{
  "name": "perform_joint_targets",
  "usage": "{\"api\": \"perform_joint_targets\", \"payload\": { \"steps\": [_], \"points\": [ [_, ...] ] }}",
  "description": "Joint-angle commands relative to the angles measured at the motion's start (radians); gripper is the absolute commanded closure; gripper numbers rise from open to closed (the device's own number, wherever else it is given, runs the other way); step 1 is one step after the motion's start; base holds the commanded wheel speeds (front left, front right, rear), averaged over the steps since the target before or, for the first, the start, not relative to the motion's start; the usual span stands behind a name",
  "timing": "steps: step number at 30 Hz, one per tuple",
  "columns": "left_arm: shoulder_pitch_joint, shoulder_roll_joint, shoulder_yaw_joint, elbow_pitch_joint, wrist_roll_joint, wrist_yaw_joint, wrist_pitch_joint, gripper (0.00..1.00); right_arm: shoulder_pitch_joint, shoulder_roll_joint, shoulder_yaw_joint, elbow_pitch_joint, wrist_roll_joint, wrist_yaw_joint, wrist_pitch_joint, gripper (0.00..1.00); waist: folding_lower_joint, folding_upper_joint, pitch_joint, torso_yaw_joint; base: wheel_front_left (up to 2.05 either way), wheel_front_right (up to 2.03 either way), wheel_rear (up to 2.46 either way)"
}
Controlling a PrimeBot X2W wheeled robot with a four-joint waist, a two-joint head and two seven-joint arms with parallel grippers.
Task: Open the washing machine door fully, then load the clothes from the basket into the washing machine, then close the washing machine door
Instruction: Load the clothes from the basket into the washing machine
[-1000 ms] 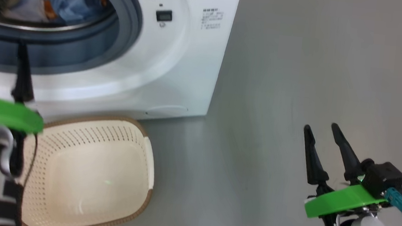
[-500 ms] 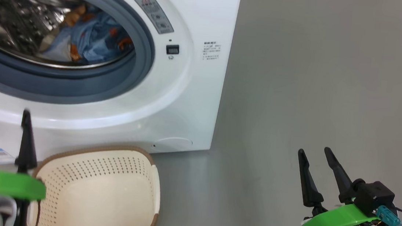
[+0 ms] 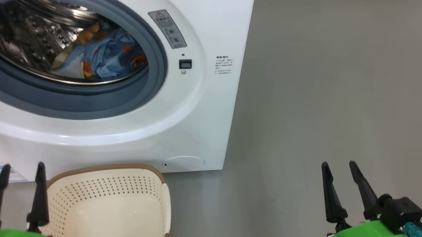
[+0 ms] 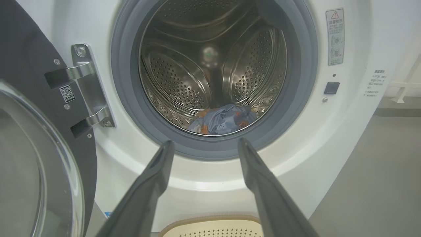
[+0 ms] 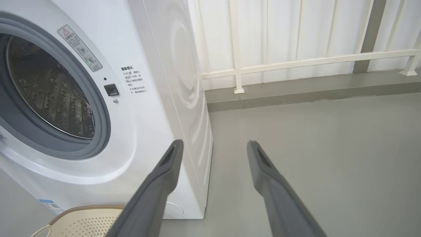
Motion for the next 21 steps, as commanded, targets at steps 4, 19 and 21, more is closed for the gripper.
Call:
{"api": "perform_joint_targets", "payload": {
  "steps": [4, 19, 21],
  "points": [
    [0.021, 0.009, 0.017, -0.051, 0.003, 0.017, -0.005, 0.00, 0.008, -0.005, 0.020, -0.025, 0.004, 0.002, -0.005, 0.00, 0.0000, 0.0000, -0.012, 0.005, 0.00, 0.00, 0.00],
    [0.103, 0.005, -0.020, -0.117, -0.017, 0.070, -0.005, 0.00, 0.020, -0.003, 0.022, -0.027, -0.012, 0.002, -0.005, 0.00, 0.0000, 0.0000, -0.050, 0.011, 0.00, 0.00, 0.00],
    [0.107, 0.005, -0.023, -0.120, -0.019, 0.074, -0.005, 0.00, 0.020, -0.002, 0.022, -0.028, -0.014, 0.002, -0.005, 0.00, 0.0000, 0.0000, -0.052, 0.013, 0.00, 0.00, 0.00]
  ]
}}
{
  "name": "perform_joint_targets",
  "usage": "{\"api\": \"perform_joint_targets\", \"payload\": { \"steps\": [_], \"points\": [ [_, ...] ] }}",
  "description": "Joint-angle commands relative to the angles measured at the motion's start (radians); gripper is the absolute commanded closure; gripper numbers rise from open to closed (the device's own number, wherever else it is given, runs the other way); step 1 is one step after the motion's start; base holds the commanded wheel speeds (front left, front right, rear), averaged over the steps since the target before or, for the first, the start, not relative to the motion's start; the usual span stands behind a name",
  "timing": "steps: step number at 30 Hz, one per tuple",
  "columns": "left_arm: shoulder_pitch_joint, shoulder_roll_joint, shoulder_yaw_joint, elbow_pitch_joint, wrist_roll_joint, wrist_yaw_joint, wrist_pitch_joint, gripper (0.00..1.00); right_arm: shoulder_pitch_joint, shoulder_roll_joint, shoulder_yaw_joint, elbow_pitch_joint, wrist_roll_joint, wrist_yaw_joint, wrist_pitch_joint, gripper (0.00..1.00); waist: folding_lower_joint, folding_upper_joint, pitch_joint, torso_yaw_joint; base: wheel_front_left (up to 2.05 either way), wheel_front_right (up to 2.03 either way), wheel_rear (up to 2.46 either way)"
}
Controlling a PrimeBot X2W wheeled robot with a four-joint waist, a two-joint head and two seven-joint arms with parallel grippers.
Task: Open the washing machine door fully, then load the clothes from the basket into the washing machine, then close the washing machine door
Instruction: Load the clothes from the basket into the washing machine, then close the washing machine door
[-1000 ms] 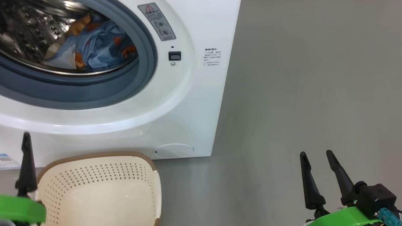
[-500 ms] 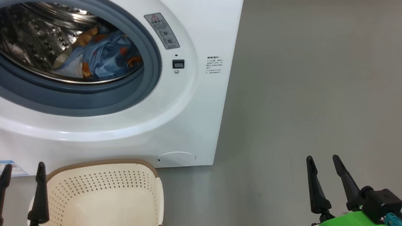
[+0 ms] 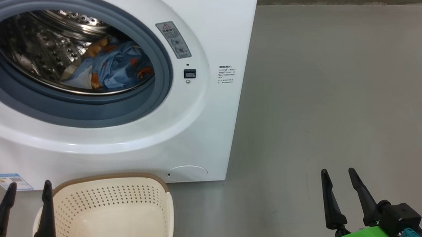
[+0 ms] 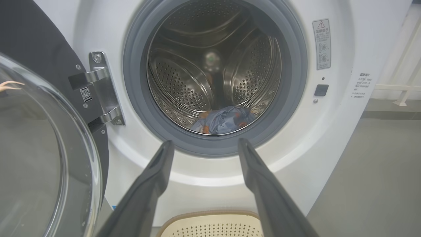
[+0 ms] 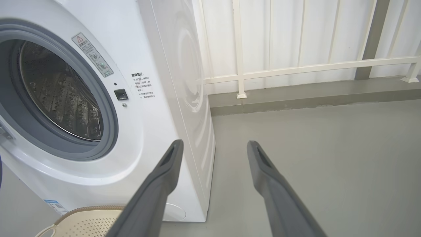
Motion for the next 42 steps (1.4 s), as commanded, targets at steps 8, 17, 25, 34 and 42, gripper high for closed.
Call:
{"api": "perform_joint_targets", "payload": {
  "steps": [8, 17, 25, 34, 42],
  "points": [
    [0.003, 0.011, 0.015, -0.041, -0.013, 0.019, -0.006, 0.00, -0.008, -0.002, 0.021, -0.029, -0.012, 0.002, -0.005, 0.00, 0.0000, 0.0000, 0.006, 0.006, 0.00, 0.00, 0.00],
    [0.001, 0.011, 0.009, -0.051, -0.025, 0.013, -0.006, 0.00, -0.008, 0.001, 0.020, -0.025, -0.014, 0.002, -0.005, 0.00, 0.0000, 0.0000, 0.006, 0.003, 0.00, 0.00, 0.00],
    [0.004, 0.011, 0.007, -0.045, -0.025, 0.018, -0.006, 0.00, -0.006, 0.001, 0.018, -0.022, -0.017, 0.002, -0.005, 0.00, 0.0000, 0.0000, -0.001, 0.006, 0.00, 0.00, 0.00],
    [0.003, 0.011, 0.006, -0.032, -0.021, 0.018, -0.006, 0.00, -0.002, 0.002, 0.022, -0.015, -0.017, 0.002, -0.005, 0.00, 0.0000, 0.0000, -0.017, 0.015, 0.00, 0.00, 0.00],
    [0.003, 0.011, 0.008, -0.025, -0.018, 0.010, -0.006, 0.00, 0.003, 0.002, 0.023, -0.014, -0.017, 0.002, -0.005, 0.00, 0.0000, 0.0000, -0.021, 0.018, 0.00, 0.00, 0.00]
  ]
}}
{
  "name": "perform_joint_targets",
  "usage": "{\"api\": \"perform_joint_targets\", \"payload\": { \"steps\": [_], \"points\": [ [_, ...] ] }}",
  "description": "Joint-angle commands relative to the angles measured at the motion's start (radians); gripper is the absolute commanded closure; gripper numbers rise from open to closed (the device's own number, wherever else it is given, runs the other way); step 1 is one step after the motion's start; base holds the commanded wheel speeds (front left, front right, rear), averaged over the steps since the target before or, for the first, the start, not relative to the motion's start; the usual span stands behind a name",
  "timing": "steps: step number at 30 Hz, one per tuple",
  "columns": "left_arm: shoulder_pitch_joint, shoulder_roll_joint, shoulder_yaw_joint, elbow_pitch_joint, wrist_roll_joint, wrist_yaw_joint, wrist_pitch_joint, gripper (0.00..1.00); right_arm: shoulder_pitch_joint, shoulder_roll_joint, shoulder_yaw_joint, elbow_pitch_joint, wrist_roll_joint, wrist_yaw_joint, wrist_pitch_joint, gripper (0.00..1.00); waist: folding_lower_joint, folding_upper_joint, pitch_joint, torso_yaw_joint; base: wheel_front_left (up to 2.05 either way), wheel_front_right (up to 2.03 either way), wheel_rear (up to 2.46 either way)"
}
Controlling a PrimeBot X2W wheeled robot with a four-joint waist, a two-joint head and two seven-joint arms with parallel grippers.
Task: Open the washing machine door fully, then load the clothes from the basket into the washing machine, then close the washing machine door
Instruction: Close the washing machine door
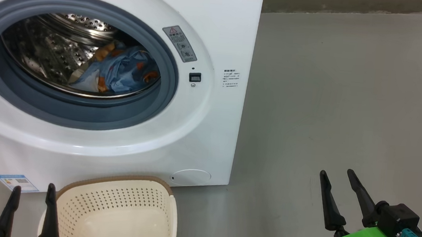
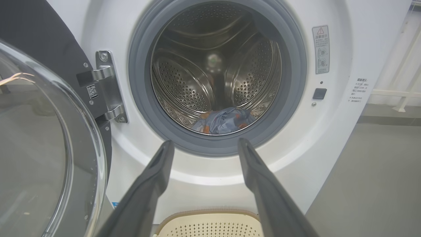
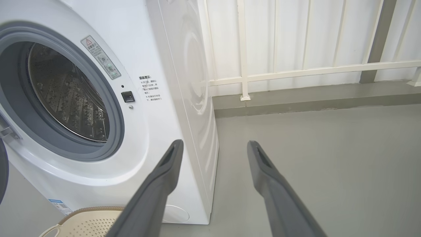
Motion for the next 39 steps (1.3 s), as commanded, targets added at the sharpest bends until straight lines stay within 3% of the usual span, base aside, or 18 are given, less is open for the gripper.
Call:
{"api": "perform_joint_targets", "payload": {
  "steps": [1, 21, 39],
  "points": [
    [-0.014, 0.011, 0.032, -0.019, 0.008, 0.001, -0.006, 0.00, 0.003, -0.002, 0.023, -0.020, -0.010, 0.002, -0.005, 0.00, 0.0000, -0.0001, -0.001, 0.001, 0.00, 0.00, 0.00],
    [-0.025, 0.011, 0.036, -0.021, 0.018, 0.018, -0.006, 0.00, 0.002, -0.003, 0.017, -0.024, -0.007, 0.002, -0.005, 0.00, 0.0000, -0.0001, 0.010, 0.007, -0.13, 0.13, 0.00],
    [-0.047, 0.011, 0.029, -0.024, 0.010, 0.023, -0.006, 0.00, -0.004, -0.002, 0.004, -0.025, -0.008, 0.002, -0.005, 0.00, 0.0000, -0.0001, 0.026, 0.009, -1.75, 1.75, 0.00]
  ]
}}
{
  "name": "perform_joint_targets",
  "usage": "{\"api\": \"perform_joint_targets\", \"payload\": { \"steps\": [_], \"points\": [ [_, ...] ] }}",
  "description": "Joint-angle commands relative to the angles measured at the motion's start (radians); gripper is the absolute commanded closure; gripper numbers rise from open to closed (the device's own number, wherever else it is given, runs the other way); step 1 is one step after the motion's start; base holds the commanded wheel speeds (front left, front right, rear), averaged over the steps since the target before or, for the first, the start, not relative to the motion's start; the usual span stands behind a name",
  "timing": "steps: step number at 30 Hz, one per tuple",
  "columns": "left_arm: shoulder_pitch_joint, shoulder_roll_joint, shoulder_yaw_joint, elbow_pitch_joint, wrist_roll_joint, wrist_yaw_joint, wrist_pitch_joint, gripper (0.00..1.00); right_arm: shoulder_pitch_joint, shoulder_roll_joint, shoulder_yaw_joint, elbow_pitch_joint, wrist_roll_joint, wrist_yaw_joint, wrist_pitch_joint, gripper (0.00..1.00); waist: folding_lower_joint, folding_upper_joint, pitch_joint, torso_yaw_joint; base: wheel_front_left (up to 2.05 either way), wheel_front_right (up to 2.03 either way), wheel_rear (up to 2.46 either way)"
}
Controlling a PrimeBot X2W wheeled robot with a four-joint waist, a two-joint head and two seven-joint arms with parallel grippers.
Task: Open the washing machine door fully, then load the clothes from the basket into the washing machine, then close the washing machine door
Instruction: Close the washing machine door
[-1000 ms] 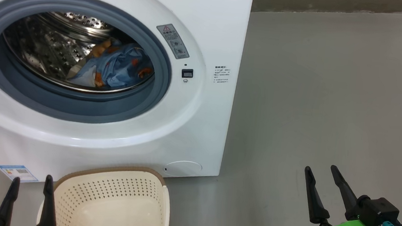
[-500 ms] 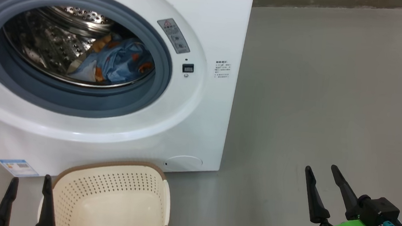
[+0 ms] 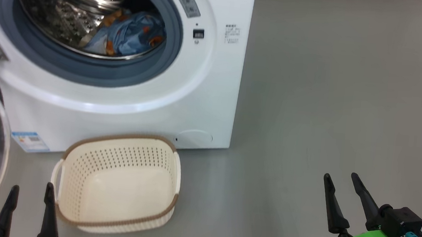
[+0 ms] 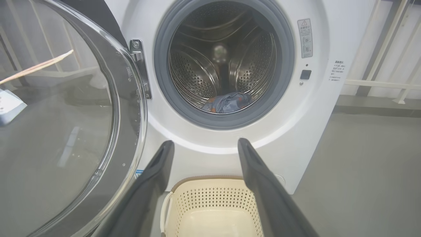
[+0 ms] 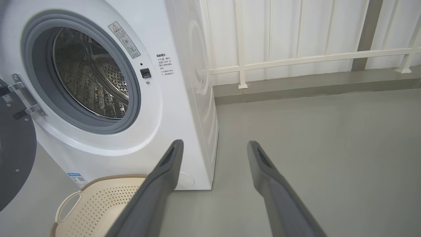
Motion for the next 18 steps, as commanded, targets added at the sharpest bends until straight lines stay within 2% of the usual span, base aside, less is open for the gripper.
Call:
{"api": "perform_joint_targets", "payload": {
  "steps": [1, 9, 18],
  "points": [
    [-0.044, 0.011, 0.031, -0.028, 0.005, 0.008, -0.006, 0.00, -0.018, -0.002, 0.021, -0.024, -0.008, 0.002, -0.005, 0.00, 0.0000, 0.0000, 0.001, 0.001, -1.79, 1.79, 0.00],
    [-0.050, 0.011, 0.029, -0.037, 0.005, 0.016, -0.006, 0.00, -0.021, -0.002, 0.020, -0.025, -0.008, 0.002, -0.005, 0.00, 0.0000, 0.0000, 0.003, 0.005, -1.18, 1.18, 0.00],
    [-0.040, 0.011, 0.023, -0.044, 0.000, 0.012, -0.006, 0.00, -0.019, -0.004, 0.021, -0.023, -0.010, 0.002, -0.005, 0.00, 0.0000, 0.0000, -0.006, 0.013, -0.16, 0.16, 0.00]
  ]
}}
